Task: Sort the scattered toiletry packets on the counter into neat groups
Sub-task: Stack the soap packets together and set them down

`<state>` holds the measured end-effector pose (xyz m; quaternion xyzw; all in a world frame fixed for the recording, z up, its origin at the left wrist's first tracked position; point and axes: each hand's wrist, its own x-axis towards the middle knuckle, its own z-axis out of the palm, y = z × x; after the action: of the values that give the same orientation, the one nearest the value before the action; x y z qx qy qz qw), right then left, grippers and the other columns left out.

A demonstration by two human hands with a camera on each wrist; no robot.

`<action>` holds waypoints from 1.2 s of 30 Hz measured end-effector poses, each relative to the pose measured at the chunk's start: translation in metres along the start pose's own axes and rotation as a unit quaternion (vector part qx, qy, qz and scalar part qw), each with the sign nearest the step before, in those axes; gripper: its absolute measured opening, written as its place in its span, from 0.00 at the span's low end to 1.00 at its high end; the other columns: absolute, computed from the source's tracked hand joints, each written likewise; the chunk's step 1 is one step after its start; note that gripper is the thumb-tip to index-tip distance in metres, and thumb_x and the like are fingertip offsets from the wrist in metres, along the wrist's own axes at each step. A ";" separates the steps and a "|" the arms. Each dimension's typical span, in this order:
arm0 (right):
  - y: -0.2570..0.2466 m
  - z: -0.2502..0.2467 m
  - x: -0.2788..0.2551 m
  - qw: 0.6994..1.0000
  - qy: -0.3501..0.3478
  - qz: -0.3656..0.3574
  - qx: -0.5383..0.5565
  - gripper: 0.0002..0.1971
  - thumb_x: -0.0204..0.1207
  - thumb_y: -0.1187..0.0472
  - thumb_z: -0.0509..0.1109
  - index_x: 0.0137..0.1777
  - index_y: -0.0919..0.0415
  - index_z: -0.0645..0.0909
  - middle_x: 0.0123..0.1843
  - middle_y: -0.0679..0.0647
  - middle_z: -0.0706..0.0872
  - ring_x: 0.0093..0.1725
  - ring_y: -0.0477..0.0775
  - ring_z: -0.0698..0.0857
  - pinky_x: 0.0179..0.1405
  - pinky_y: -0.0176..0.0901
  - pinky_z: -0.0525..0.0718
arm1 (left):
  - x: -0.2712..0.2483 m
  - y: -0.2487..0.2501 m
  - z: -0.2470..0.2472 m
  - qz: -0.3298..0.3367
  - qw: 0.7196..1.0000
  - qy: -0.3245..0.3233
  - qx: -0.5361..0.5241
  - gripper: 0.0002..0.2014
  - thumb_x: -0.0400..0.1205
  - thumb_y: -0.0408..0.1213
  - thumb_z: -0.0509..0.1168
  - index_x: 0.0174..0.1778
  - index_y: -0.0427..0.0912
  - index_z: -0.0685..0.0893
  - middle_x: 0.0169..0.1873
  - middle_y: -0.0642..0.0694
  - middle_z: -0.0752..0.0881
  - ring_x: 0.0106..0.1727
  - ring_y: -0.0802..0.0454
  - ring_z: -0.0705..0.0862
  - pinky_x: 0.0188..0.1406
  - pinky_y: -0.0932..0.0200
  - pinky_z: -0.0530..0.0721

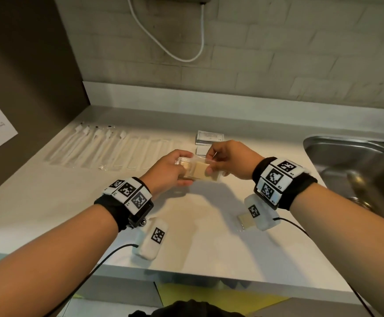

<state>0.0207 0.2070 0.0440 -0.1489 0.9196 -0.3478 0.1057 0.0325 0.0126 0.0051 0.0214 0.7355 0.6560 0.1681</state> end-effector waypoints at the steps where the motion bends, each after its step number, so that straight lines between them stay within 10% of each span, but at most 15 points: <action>1: 0.001 0.001 -0.001 1.000 0.000 0.006 -0.003 0.10 0.69 0.63 0.80 0.43 0.54 0.81 0.42 0.53 0.90 0.39 0.58 0.88 0.39 0.51 0.89 | -0.001 0.002 0.001 0.001 1.000 0.005 -0.012 0.17 0.84 0.22 0.55 0.58 0.47 0.81 0.58 0.38 0.81 0.54 0.41 0.88 0.46 0.54 0.91; 6: 0.002 0.004 -0.006 0.999 0.036 0.006 -0.004 0.11 0.68 0.61 0.81 0.48 0.58 0.85 0.45 0.49 0.85 0.36 0.53 0.85 0.32 0.38 0.86 | -0.003 0.006 0.012 -0.003 0.999 -0.014 -0.037 0.13 0.87 0.40 0.59 0.64 0.40 0.79 0.59 0.37 0.81 0.58 0.39 0.86 0.55 0.45 0.89; 9: 0.002 0.005 -0.009 0.998 0.062 0.006 0.002 0.15 0.67 0.59 0.82 0.52 0.56 0.84 0.44 0.51 0.83 0.34 0.52 0.84 0.32 0.37 0.86 | 0.000 0.006 0.021 -0.002 0.999 -0.025 -0.025 0.12 0.85 0.33 0.62 0.64 0.44 0.77 0.60 0.39 0.82 0.56 0.42 0.88 0.52 0.49 0.90; 15: 0.020 -0.001 -0.033 0.994 0.108 0.026 -0.013 0.17 0.77 0.57 0.73 0.64 0.56 0.80 0.52 0.51 0.89 0.50 0.49 0.86 0.56 0.42 0.81 | 0.001 -0.008 0.025 -0.010 1.000 -0.022 -0.017 0.14 0.86 0.28 0.60 0.65 0.46 0.76 0.65 0.37 0.79 0.55 0.42 0.88 0.50 0.50 0.90; 23: 0.072 0.007 -0.083 0.946 -0.147 0.122 -0.261 0.27 0.75 0.64 0.73 0.74 0.54 0.73 0.71 0.52 0.78 0.69 0.56 0.78 0.67 0.45 0.76 | -0.002 -0.016 0.031 -0.041 0.999 -0.001 0.035 0.21 0.86 0.32 0.61 0.73 0.54 0.70 0.65 0.43 0.73 0.50 0.42 0.89 0.55 0.41 0.89; 27: 0.079 0.012 -0.086 0.947 -0.134 0.118 -0.267 0.25 0.75 0.62 0.72 0.72 0.53 0.76 0.66 0.55 0.77 0.66 0.58 0.79 0.61 0.43 0.76 | -0.004 -0.020 0.038 -0.026 0.998 -0.006 0.055 0.22 0.86 0.31 0.59 0.75 0.51 0.64 0.68 0.40 0.71 0.55 0.45 0.84 0.47 0.56 0.91; 36: 0.046 0.012 -0.086 0.996 -0.053 0.025 -0.063 0.07 0.70 0.62 0.79 0.46 0.56 0.85 0.40 0.50 0.86 0.40 0.49 0.81 0.45 0.43 0.79 | -0.017 -0.015 0.043 -0.023 0.998 -0.054 0.006 0.16 0.88 0.31 0.56 0.68 0.52 0.76 0.62 0.41 0.76 0.39 0.46 0.88 0.48 0.41 0.90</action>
<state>0.0955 0.2618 0.0121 -0.1500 0.9361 -0.2785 0.1536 0.0637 0.0475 -0.0094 0.0412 0.7295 0.6455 0.2224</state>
